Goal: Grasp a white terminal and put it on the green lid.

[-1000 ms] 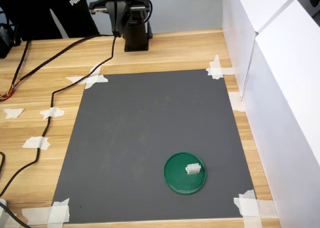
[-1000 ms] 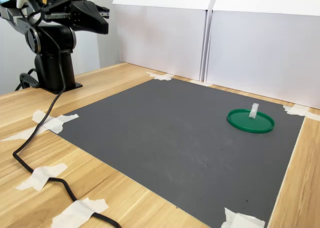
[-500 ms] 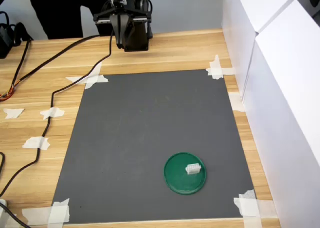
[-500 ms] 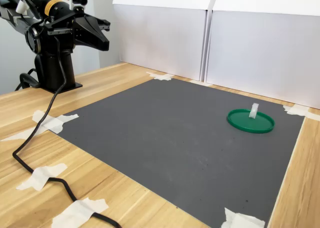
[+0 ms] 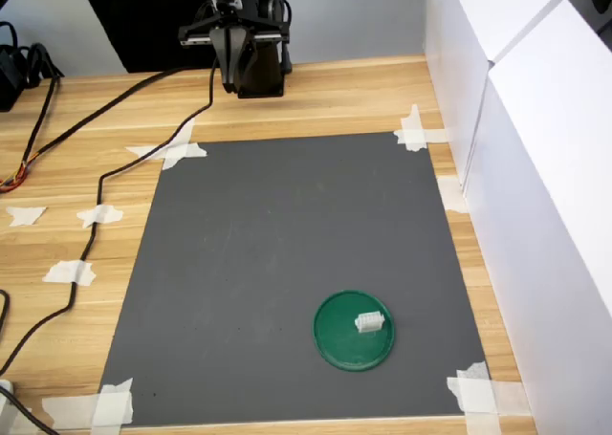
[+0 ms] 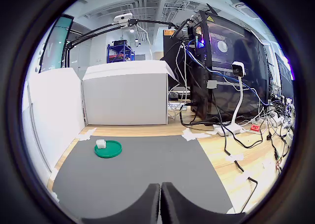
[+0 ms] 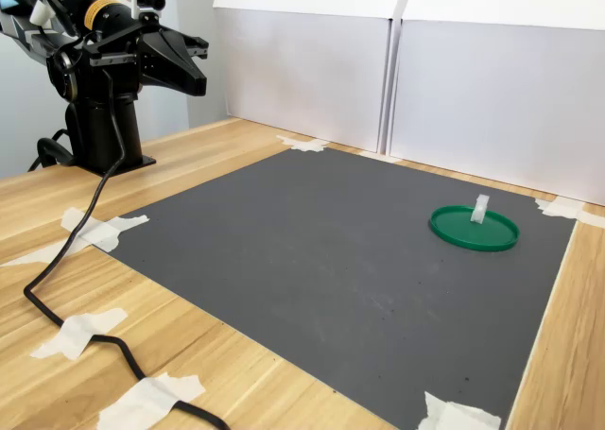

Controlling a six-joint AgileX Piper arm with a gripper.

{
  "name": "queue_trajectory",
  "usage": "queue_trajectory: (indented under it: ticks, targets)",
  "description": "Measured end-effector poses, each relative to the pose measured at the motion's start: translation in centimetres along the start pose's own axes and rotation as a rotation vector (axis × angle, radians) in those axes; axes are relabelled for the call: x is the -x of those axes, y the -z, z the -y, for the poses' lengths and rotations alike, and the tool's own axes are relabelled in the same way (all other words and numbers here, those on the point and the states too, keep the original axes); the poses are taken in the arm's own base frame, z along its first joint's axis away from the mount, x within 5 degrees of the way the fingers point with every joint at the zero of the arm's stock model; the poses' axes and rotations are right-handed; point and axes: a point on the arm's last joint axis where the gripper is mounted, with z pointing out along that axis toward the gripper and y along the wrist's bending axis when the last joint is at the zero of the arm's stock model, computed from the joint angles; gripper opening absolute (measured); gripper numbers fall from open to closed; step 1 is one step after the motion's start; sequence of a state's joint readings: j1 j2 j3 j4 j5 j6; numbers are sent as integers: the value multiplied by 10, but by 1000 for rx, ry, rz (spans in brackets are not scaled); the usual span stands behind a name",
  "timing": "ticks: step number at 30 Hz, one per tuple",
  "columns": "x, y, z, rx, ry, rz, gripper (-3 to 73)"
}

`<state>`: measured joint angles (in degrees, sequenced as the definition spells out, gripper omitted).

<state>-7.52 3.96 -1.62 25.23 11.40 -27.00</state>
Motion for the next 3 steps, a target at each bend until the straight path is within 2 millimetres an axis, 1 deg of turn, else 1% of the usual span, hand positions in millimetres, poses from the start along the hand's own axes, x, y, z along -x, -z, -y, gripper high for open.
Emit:
queue_trajectory:
  ticks: [3]
  targets:
    - [0, 0, 0, 0, 0, 0, -16]
